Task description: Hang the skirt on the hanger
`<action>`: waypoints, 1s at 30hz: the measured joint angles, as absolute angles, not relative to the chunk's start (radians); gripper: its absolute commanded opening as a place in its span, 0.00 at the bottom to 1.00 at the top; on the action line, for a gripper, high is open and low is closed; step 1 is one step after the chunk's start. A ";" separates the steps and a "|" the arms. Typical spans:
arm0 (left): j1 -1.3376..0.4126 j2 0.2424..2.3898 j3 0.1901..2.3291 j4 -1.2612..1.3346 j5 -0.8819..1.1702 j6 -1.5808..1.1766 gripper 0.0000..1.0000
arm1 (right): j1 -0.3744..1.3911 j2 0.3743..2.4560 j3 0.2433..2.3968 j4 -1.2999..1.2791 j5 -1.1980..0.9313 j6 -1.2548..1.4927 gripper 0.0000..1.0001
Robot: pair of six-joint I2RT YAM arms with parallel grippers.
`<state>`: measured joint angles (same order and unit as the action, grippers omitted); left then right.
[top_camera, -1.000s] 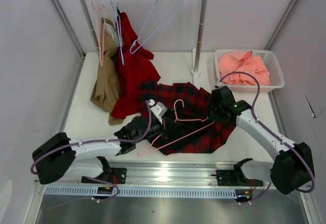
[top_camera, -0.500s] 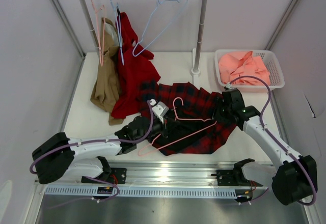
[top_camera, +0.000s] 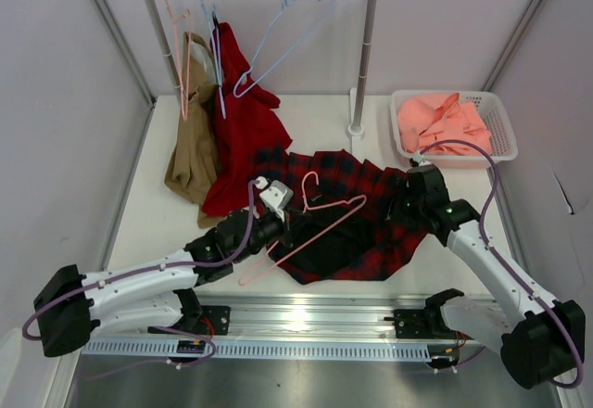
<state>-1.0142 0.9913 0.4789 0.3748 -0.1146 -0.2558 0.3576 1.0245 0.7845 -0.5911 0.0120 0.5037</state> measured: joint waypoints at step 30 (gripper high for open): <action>-1.013 0.799 0.614 -0.286 -0.180 -0.461 0.00 | 0.631 1.390 0.999 -0.609 0.160 0.254 0.33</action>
<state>-1.0134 0.7994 0.6140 -0.2855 -0.1799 -0.4606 0.6308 1.3903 0.9989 -0.6086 0.1600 0.2543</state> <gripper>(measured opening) 0.025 0.340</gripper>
